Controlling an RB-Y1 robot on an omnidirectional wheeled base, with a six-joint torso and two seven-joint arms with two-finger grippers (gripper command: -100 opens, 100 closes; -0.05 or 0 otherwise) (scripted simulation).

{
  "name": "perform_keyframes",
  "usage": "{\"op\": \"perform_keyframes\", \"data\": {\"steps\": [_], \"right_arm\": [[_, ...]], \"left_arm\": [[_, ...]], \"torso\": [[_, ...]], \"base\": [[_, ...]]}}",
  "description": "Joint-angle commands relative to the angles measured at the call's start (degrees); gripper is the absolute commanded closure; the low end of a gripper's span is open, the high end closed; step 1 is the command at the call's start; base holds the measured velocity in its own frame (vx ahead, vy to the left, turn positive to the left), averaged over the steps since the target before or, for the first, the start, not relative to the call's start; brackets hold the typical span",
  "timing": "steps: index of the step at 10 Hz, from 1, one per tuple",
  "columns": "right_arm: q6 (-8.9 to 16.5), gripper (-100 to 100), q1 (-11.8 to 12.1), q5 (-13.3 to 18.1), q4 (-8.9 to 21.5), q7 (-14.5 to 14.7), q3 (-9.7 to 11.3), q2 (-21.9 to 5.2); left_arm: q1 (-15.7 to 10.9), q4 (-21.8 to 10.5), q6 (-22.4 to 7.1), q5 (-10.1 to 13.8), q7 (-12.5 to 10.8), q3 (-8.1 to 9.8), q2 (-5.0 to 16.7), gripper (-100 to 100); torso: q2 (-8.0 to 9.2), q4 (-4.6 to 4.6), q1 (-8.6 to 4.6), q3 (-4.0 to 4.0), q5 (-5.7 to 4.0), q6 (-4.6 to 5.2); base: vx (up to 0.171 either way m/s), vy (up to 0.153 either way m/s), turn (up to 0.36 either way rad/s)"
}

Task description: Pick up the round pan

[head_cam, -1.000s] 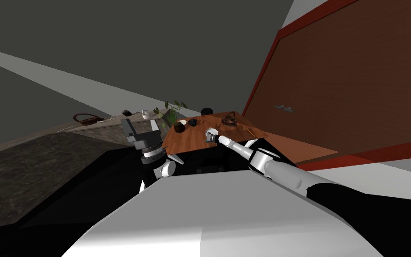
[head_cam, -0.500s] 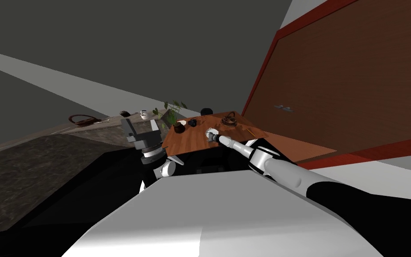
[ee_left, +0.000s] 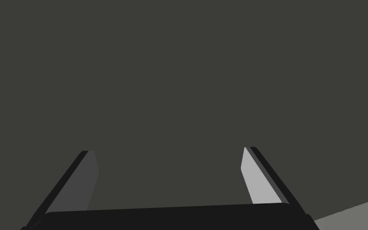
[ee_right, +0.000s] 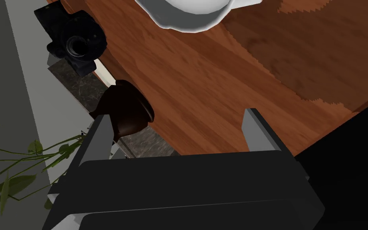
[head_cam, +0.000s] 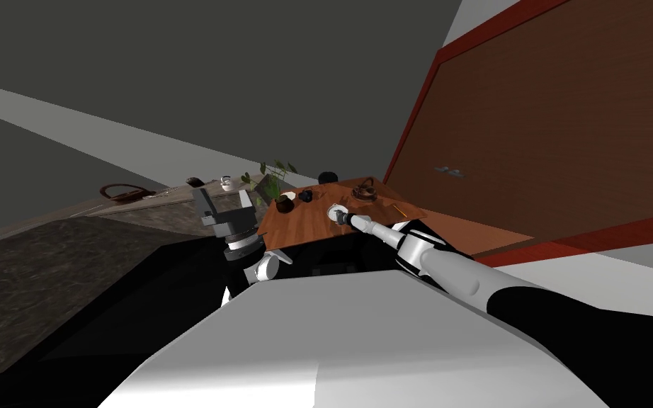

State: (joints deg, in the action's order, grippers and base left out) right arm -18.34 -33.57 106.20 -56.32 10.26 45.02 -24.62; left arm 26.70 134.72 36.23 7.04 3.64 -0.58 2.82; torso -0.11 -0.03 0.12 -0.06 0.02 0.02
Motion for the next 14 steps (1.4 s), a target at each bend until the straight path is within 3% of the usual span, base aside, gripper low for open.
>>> {"op": "perform_keyframes", "data": {"steps": [1, 2, 5, 7, 9, 11, 14], "right_arm": [[0.27, -100, -0.65, 2.0, 2.86, 2.18, 0.38, -0.16], [0.27, -100, -0.65, 2.0, 2.9, 2.18, 0.38, -0.16], [0.52, -100, -1.05, 6.15, 6.4, 3.83, 0.99, -0.7], [0.52, -100, -1.05, 6.15, 6.4, 3.83, 0.99, -0.7], [0.63, -100, -0.87, 9.32, 9.26, 5.17, 1.49, -1.1], [0.63, -100, -0.87, 9.32, 9.26, 5.17, 1.49, -1.1], [0.49, -100, 0.36, 12.04, 12.12, 6.39, 2.22, -1.31]], "left_arm": [[0.0, 0.0, 0.0, 0.0, 0.0, 0.0, 0.0, 0], [0.0, 0.0, 0.0, 0.0, 0.0, 0.0, 0.0, 0], [0.0, 0.0, 0.0, 0.0, 0.0, 0.0, 0.0, 0], [0.0, 0.0, 0.0, 0.0, 0.0, 0.0, 0.0, 0], [0.0, 0.0, 0.0, 0.0, 0.0, 0.0, 0.0, 0], [0.0, 0.0, 0.0, 0.0, 0.0, 0.0, 0.0, 0], [0.0, 0.0, 0.0, 0.0, 0.0, 0.0, 0.0, 0]], "torso": [[0.0, 0.0, 0.0, 0.0, 0.0, 0.0], [-0.03, 0.0, 0.01, -0.01, 0.0, 0.01], [0.01, 0.01, -0.02, 0.01, 0.0, 0.0], [-0.02, 0.0, -0.01, -0.01, 0.0, 0.0], [0.03, 0.01, -0.06, 0.02, -0.01, 0.02], [-0.03, -0.01, 0.0, -0.02, 0.0, -0.01], [-0.02, 0.0, -0.02, -0.01, -0.01, 0.0]], "base": [[0.036, 0.038, -0.028], [0.033, 0.031, -0.025], [0.031, 0.032, -0.032], [0.022, 0.027, -0.006], [0.037, 0.03, -0.039], [0.024, 0.029, -0.002], [0.038, 0.032, -0.019]]}}
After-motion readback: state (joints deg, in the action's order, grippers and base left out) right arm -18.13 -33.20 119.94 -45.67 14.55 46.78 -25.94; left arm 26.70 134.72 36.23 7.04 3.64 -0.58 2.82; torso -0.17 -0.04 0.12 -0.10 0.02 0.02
